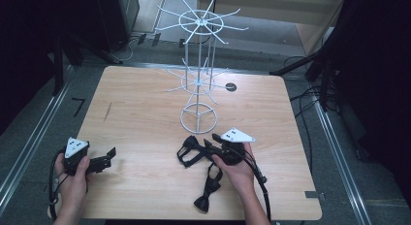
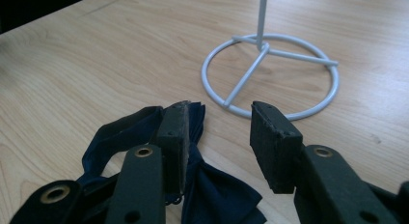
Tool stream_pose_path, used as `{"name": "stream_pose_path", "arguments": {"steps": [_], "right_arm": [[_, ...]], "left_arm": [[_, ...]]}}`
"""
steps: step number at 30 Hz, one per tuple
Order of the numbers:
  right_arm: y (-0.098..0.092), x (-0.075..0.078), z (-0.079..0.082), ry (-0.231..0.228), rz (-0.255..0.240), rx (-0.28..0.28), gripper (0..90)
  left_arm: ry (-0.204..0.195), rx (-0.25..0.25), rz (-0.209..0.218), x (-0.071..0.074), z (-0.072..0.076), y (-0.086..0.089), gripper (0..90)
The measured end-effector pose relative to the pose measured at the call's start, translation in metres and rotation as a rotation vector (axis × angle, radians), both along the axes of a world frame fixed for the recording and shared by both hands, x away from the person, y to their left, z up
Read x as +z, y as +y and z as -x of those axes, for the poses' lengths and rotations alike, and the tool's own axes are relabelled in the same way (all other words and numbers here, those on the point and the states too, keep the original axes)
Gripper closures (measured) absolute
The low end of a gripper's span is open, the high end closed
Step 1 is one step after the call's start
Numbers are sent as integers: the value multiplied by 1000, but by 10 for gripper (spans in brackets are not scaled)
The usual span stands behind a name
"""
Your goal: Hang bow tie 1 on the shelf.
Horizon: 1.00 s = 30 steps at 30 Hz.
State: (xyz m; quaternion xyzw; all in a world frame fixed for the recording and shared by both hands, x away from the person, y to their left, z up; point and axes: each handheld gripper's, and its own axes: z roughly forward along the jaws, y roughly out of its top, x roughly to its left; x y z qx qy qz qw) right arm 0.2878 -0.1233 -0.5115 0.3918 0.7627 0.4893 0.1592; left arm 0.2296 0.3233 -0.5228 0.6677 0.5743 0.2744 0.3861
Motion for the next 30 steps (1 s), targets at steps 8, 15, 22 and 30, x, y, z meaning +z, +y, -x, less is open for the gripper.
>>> {"name": "stream_pose_path", "arguments": {"steps": [8, 15, 22, 30], "right_arm": [[11, -10, -4, 42, 31, 27, 616], [19, -19, -8, 75, 71, 41, 619], [24, -27, -9, 99, 112, 62, 645], [27, -31, -8, 94, 166, 80, 741]], "left_arm": [[0, -2, -2, 0, 0, 0, 1], [2, -4, -1, 0, 0, 0, 1], [0, -5, -2, 0, 0, 0, 1], [2, -4, -3, 0, -1, 0, 1]]}}
